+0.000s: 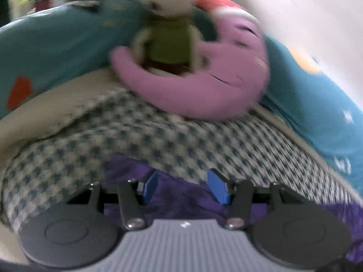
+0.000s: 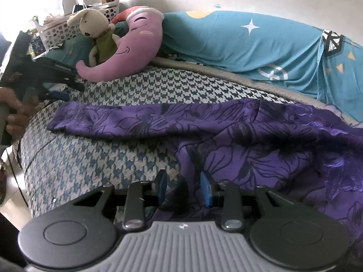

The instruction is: Fold clothes

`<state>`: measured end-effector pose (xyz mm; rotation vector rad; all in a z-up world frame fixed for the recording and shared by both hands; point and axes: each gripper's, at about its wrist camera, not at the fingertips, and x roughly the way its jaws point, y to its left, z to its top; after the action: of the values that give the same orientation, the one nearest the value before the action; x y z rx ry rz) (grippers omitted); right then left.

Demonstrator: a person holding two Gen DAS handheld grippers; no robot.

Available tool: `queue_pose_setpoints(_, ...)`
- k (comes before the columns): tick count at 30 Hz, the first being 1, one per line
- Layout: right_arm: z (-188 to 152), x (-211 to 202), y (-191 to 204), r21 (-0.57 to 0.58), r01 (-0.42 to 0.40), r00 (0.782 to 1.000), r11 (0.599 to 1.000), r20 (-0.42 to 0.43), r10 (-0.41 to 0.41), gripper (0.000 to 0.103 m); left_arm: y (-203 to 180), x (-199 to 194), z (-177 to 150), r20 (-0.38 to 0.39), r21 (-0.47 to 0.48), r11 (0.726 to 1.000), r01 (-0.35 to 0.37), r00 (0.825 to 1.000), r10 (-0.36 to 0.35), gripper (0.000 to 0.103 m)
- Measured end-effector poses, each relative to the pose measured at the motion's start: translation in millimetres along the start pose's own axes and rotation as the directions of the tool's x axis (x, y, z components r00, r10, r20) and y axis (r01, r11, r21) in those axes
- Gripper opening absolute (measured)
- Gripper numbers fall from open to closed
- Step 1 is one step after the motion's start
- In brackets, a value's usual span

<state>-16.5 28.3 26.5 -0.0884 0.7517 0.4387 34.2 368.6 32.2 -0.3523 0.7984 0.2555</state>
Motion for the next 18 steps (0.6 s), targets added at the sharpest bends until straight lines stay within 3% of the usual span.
queue_pose_setpoints(3,0,0,-1,0.003,0.002,1.000,1.000,-0.001,-0.002,0.033,-20,9,-5,-0.027,0.101,0.992,0.077,0.997,-0.074,0.050)
queue_pose_setpoints(8,0,2,-1,0.006,0.003,1.000,1.000,-0.006,-0.003,0.033,-53,30,-7,-0.093,0.235,0.954,0.186,0.981,-0.169,0.050)
queue_pose_setpoints(18,-1,4,-3,0.019,0.002,1.000,1.000,-0.020,-0.002,0.033,-102,53,-19,-0.183,0.465,0.822,0.329,0.944,-0.275,0.050)
